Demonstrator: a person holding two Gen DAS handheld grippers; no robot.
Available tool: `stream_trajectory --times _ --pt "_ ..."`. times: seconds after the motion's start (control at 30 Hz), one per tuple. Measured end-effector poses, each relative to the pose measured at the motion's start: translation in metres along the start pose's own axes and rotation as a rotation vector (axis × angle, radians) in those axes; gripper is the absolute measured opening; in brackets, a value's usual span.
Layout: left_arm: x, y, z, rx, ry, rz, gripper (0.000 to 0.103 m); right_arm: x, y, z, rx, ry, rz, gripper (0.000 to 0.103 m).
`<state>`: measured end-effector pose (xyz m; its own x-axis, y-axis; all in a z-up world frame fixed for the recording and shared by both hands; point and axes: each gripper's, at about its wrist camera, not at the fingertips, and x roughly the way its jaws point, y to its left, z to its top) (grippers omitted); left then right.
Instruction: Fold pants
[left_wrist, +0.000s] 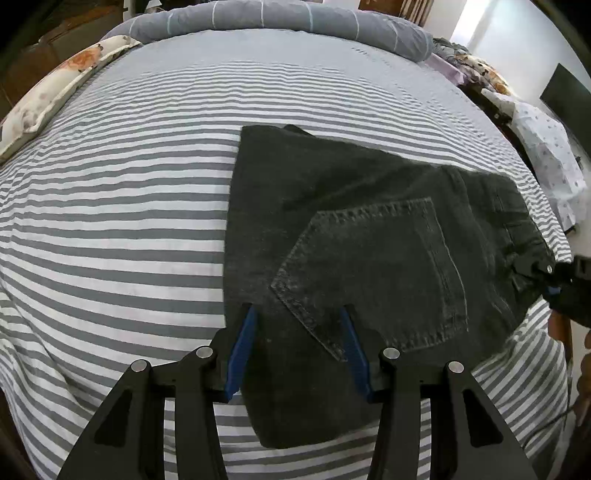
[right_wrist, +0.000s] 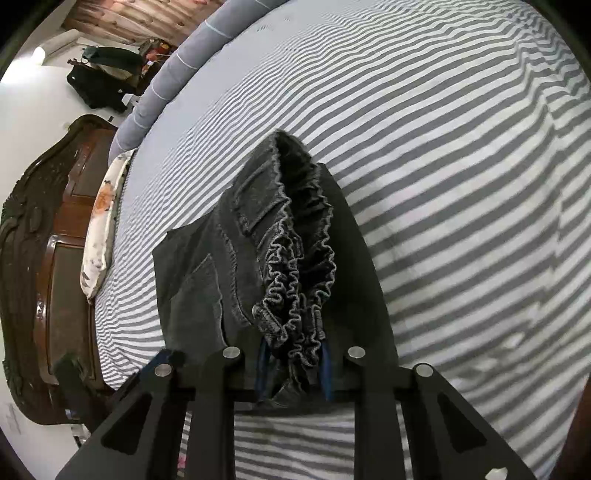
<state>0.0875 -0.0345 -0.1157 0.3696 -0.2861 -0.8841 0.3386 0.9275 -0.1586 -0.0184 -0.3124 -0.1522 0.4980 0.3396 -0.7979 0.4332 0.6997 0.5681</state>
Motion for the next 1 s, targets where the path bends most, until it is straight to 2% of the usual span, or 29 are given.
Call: stream_trajectory --times 0.2,0.3,0.47,0.63,0.83,0.93,1.0 --pt "0.000 0.002 0.000 -0.004 0.010 0.019 0.048 0.017 -0.017 -0.005 0.015 0.026 -0.067 0.020" --pt "0.006 -0.004 0.000 0.038 0.034 0.075 0.049 0.023 -0.014 -0.006 -0.002 0.030 -0.107 0.024" --pt "0.012 -0.004 -0.007 0.064 0.040 0.108 0.053 0.028 -0.009 -0.008 -0.049 0.020 -0.183 0.036" --pt "0.017 -0.007 -0.010 0.092 0.033 0.135 0.056 0.032 -0.014 -0.009 -0.027 0.022 -0.176 0.041" --pt "0.021 -0.007 -0.014 0.097 0.030 0.142 0.059 0.030 -0.015 -0.012 -0.036 0.018 -0.183 0.042" --pt "0.021 -0.007 -0.015 0.090 0.030 0.139 0.061 0.027 -0.015 -0.015 -0.035 0.015 -0.193 0.050" --pt "0.020 -0.005 -0.017 0.072 0.032 0.122 0.061 0.025 -0.016 -0.016 -0.032 0.017 -0.190 0.051"
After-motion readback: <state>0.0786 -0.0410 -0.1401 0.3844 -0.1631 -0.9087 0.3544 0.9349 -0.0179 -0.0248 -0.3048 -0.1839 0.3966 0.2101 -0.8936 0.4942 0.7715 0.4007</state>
